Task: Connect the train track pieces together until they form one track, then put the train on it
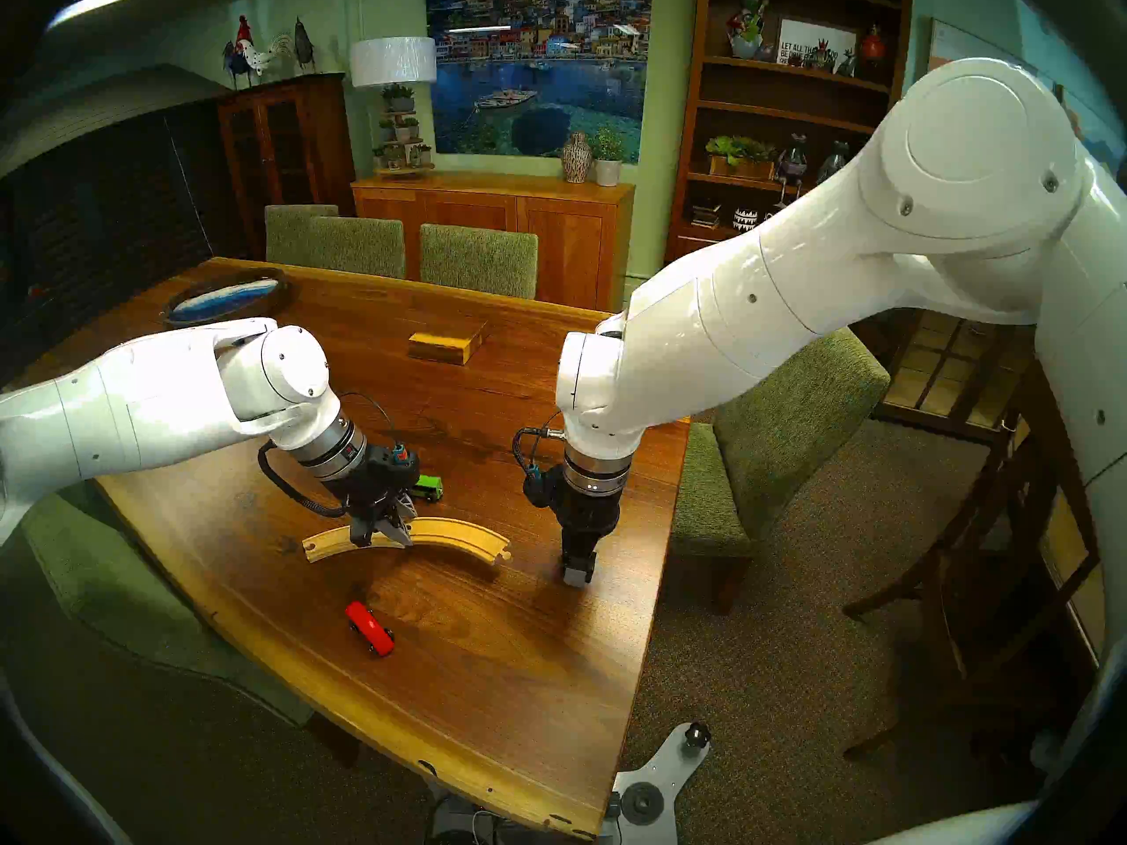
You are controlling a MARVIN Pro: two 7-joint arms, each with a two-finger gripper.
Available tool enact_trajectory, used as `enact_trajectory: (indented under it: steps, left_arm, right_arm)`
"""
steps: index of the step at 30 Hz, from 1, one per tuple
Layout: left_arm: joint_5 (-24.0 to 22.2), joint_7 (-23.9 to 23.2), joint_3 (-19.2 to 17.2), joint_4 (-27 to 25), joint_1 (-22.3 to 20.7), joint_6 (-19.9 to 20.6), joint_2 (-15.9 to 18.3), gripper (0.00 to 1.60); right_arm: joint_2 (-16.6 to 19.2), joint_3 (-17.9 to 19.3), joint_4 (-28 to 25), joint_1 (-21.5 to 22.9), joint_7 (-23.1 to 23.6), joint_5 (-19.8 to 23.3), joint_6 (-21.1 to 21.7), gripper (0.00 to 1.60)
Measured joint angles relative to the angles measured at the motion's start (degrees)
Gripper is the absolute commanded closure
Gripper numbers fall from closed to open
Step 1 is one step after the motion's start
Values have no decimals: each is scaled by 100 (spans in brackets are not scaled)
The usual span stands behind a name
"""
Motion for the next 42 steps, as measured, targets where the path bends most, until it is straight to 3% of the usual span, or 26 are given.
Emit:
enact_trajectory:
  steps: [24,42]
  left_arm:
    - [476,-274,23,342,52,-1043,-247,160]
    - [696,-308,42,400,104,-1070,-338,160]
  right_arm:
    - [0,1,-1,0,0,-1,1,0]
    - [0,1,-1,0,0,-2,2,0]
